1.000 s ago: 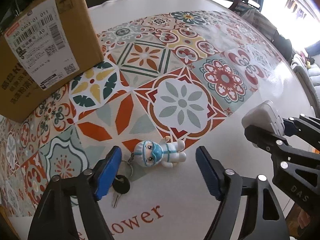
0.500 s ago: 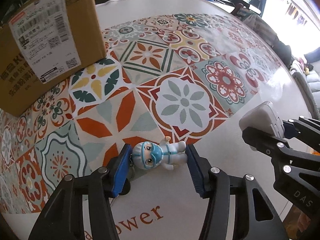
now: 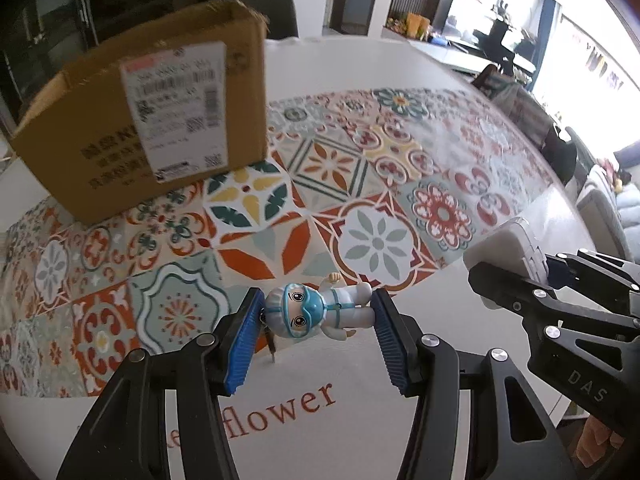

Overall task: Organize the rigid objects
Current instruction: 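Carry the figurine and plug adapter with both tools over the box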

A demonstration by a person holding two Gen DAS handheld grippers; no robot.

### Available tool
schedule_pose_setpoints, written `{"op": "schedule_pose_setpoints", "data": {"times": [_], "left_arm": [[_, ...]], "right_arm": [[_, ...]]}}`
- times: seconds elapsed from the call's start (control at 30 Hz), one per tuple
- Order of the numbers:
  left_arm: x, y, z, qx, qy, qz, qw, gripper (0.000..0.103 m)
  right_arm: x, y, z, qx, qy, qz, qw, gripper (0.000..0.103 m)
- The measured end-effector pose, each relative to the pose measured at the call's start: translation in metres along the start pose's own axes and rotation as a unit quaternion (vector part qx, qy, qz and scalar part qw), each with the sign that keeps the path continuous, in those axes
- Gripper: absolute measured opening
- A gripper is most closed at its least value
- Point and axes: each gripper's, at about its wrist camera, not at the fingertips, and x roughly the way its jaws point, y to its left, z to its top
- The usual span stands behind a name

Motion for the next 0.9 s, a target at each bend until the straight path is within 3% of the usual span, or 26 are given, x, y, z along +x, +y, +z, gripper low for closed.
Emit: {"op": "schedule_pose_setpoints", "data": {"times": [0.47,0.9], "left_arm": [[-0.065,0.023,0.011,-0.038,-0.069,0.02,0.9967,0.054],[-0.116,0.057,0.022,-0.073,-0.127,0.054,0.9878,0.054]], "right_arm": [[-0.041,0.035,0.026,-0.042,-0.054,0.035,0.997,0.032],[-0.064,0.081,0.061,-0.095,-0.102,0.074,0.988,0.032]]}}
